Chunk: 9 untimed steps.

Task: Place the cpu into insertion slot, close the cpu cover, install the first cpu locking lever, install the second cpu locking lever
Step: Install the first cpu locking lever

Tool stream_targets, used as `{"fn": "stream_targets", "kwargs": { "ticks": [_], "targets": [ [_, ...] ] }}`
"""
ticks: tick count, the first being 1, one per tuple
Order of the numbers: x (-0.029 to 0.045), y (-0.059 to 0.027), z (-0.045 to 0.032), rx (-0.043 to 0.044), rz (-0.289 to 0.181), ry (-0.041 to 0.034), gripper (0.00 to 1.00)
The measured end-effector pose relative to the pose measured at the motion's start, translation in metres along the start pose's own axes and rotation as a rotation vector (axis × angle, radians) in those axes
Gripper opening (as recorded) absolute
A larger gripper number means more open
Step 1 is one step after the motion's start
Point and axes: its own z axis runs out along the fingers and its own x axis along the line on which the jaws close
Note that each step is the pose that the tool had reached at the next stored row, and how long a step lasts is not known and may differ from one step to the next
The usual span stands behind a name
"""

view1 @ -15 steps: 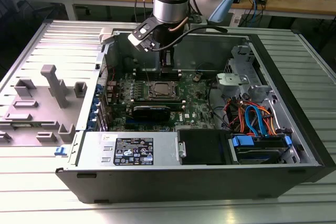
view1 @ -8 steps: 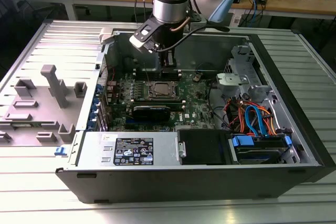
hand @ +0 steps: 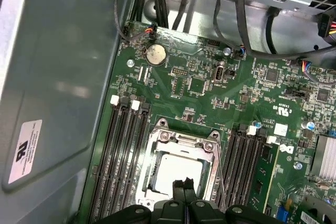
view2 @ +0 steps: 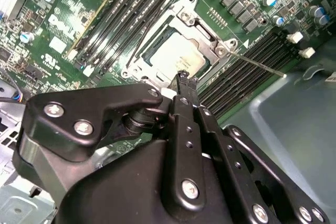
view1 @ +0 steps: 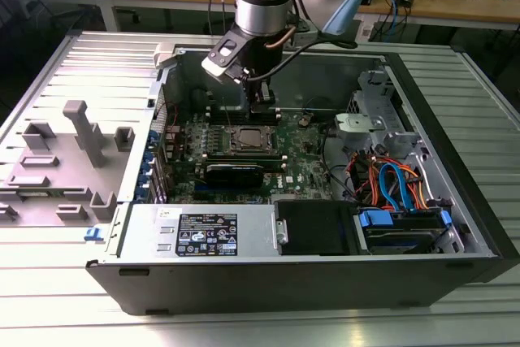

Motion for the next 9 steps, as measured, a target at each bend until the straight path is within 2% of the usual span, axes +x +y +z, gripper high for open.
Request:
{"fn": "stream_targets", "kwargs": {
  "ticks": [9],
  "targets": [
    [0.0035,-0.0144,0.0001,-0.0002,-0.002,0.0002,0.11]
  ]
}}
